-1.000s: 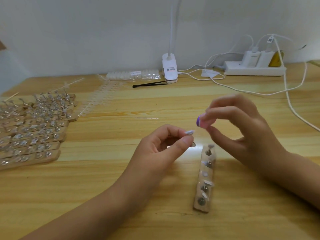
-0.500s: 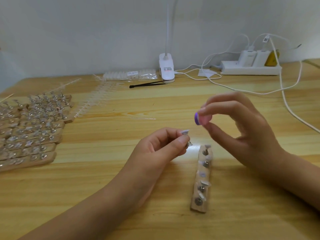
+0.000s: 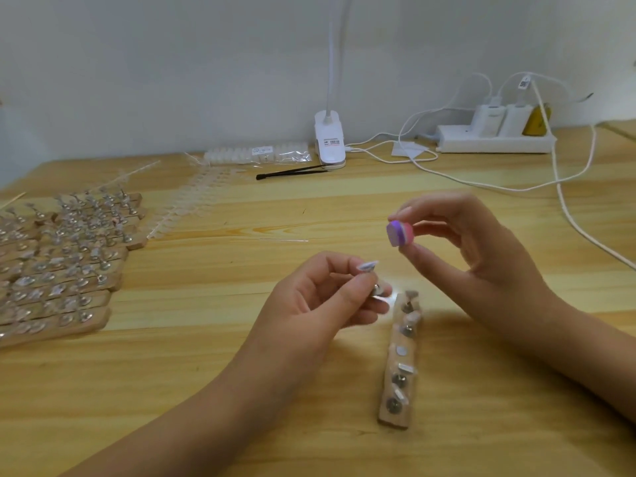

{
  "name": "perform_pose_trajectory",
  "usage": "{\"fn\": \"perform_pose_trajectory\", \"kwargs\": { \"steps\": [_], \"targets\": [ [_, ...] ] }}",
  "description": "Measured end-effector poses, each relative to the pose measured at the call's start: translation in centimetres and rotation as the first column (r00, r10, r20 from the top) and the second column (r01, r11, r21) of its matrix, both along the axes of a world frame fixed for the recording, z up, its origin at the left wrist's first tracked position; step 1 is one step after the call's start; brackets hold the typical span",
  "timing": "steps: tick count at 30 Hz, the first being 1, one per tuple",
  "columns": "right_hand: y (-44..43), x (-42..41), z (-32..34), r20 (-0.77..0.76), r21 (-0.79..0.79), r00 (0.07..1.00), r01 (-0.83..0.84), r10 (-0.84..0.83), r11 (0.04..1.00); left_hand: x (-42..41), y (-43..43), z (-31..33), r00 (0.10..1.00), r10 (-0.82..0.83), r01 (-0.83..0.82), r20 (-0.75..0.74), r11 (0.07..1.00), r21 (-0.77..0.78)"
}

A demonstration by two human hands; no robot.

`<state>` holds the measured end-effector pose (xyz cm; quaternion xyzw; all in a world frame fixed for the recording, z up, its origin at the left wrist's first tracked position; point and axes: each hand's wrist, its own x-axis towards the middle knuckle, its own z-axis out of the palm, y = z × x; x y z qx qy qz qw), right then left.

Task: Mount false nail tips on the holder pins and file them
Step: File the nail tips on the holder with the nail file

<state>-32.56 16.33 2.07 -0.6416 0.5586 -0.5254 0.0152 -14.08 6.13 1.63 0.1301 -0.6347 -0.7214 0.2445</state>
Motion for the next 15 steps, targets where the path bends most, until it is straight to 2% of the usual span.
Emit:
{"fn": "perform_pose_trajectory", "kwargs": {
  "steps": [3,6,11,15],
  "targets": [
    [0.3,0.7,0.2,0.176,-0.01,0.979,-0.102,0.102,0.995,0.1,-0.1,0.2,1.0,-0.009,0.009,-0.013,0.998,0.066],
    [0.3,1.2,0.3,0.294,0.033,0.944,-0.167,0.15,0.985,0.0,-0.3,0.2,1.0,0.023,-0.023,-0.011,0.999,0.049],
    [0.6,2.0,1.0,0.447,0.043,0.871,-0.248,0.203,0.968,-0.1,-0.6,0.1,0.997,0.068,-0.074,-0.038,0.976,-0.203],
    [0.7,2.1,1.1,0.467,0.058,0.864,-0.242,0.188,0.969,0.0,-0.8,0.0,0.991,0.116,-0.132,-0.072,0.946,-0.295]
  ]
}}
